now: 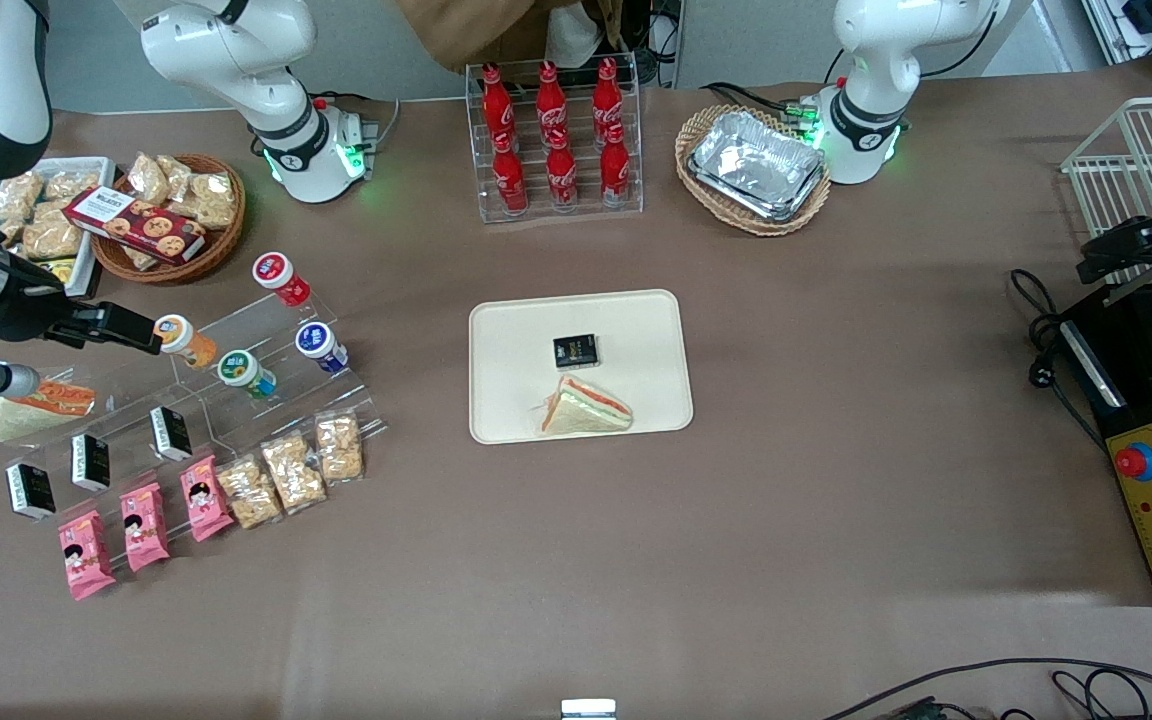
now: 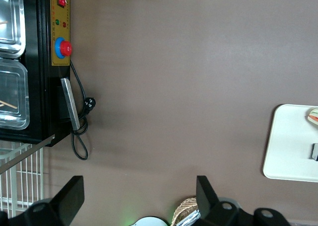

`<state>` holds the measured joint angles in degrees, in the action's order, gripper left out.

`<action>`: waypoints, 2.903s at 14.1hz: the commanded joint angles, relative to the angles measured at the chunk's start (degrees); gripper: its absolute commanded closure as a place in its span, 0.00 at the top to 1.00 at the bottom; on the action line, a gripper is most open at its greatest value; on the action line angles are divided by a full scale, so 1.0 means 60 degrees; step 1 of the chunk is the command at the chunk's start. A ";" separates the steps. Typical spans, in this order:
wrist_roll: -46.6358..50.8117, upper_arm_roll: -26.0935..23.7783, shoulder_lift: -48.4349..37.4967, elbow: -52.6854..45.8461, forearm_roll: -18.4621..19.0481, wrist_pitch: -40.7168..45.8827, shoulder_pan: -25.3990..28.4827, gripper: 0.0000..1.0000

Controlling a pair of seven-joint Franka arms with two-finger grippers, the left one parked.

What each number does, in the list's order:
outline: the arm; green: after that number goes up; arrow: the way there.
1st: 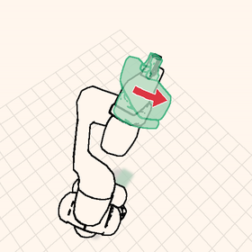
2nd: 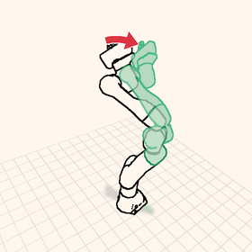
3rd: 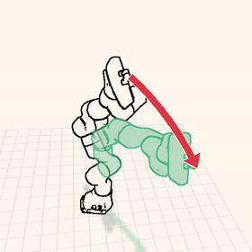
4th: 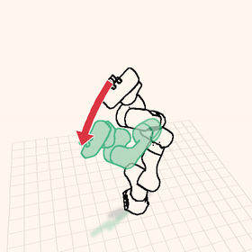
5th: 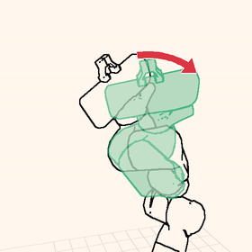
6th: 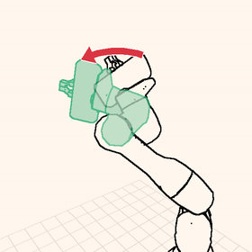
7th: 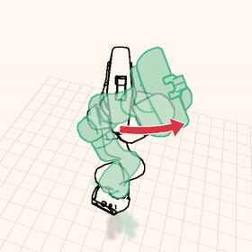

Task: Place green gum on tray
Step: 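Move the right gripper over the acrylic rack of gum canisters, then lower the right gripper and grasp the green sunflower-labelled gum canister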

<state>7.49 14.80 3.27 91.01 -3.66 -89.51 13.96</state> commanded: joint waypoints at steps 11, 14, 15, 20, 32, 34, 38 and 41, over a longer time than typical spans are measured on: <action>-0.1600 0.0213 -0.0864 0.0997 0.0273 0.0714 -0.0056 1.00; -0.2112 0.0125 -0.1846 0.2756 0.0977 -0.0723 0.0207 1.00; -0.2200 0.0125 -0.2008 0.3181 0.0977 -0.0986 0.0208 1.00; -0.4323 0.0213 -0.2230 0.5058 0.0962 -0.3081 0.0120 1.00; -0.5541 0.0506 -0.1175 0.7667 0.0201 -0.7052 0.0164 1.00; -0.5701 0.0506 -0.1014 0.7712 0.0186 -0.7287 0.0164 1.00; -0.5819 0.0492 -0.0692 0.7902 -0.0032 -0.7814 0.0164 1.00; -0.5936 0.0491 -0.0574 0.7888 -0.0195 -0.7845 0.0179 0.72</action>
<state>-26.39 17.58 -0.59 137.87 -3.13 -134.96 14.71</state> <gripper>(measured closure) 0.018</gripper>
